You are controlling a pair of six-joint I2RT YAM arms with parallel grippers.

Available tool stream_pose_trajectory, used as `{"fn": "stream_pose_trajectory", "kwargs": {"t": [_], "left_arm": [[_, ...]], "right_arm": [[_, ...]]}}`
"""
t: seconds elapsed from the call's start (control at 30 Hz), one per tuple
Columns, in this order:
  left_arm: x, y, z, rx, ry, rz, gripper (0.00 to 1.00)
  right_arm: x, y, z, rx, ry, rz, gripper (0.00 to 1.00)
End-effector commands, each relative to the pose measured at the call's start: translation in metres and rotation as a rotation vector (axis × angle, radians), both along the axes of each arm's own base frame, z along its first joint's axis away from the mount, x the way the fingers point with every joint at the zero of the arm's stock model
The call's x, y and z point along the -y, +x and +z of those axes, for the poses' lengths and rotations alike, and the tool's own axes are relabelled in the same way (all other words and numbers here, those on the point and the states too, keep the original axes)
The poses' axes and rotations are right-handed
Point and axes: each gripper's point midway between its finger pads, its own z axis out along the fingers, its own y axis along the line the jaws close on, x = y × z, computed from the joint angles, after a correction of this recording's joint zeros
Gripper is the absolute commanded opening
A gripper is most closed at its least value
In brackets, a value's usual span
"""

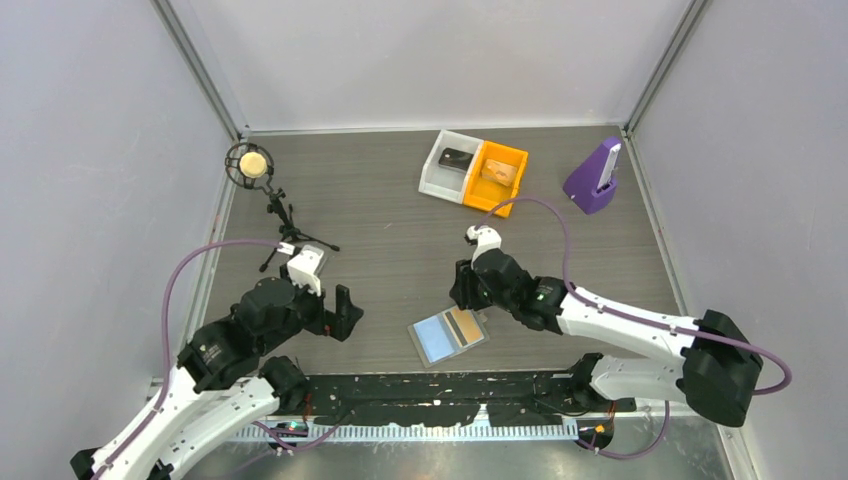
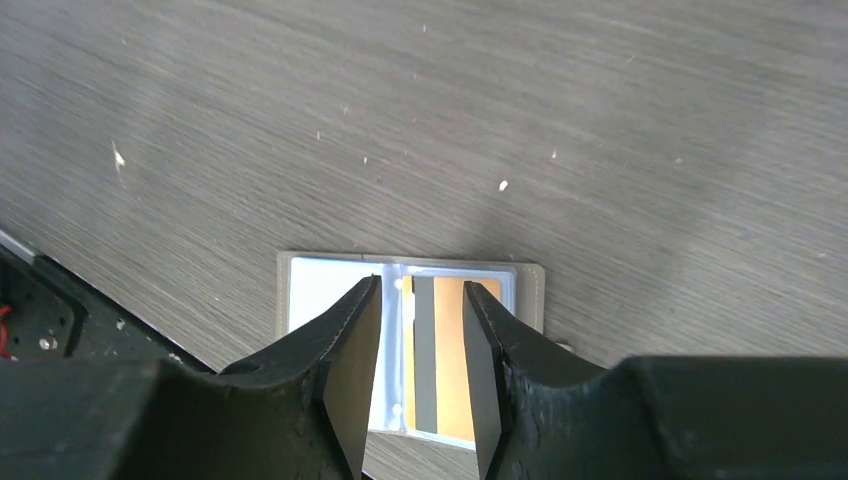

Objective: Take the credit cards out of the card holder
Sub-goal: Remove the credit card from the card holder.

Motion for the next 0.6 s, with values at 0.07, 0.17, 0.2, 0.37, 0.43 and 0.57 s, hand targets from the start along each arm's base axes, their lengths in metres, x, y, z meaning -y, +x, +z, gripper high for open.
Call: {"fn": "stream_pose_trajectory", "kwargs": {"t": [0.07,0.17,0.2,0.37,0.43,0.57], "left_arm": [[0.045,-0.004,-0.002,-0.125,-0.264,-0.016,0.95],[0.052,0.000,-0.010,-0.154,-0.308,0.010,0.93],[0.053,0.001,-0.014,-0.162,-0.310,0.015,0.93],[0.063,0.000,-0.026,-0.209,-0.326,-0.003,0.92],[0.069,0.000,-0.030,-0.231,-0.339,-0.013,0.91],[0.091,-0.005,-0.036,-0.294,-0.389,-0.084,0.88]], "right_arm": [[-0.021,-0.006,-0.012,-0.004,0.044,0.029,0.43],[-0.023,-0.012,-0.024,-0.031,0.037,0.049,0.43],[-0.023,-0.013,-0.026,-0.031,0.033,0.050,0.43],[-0.007,-0.021,-0.044,-0.050,-0.035,0.039,0.45],[-0.003,-0.027,-0.051,-0.073,-0.052,0.050,0.45],[-0.001,-0.036,-0.059,-0.115,-0.045,0.068,0.46]]}}
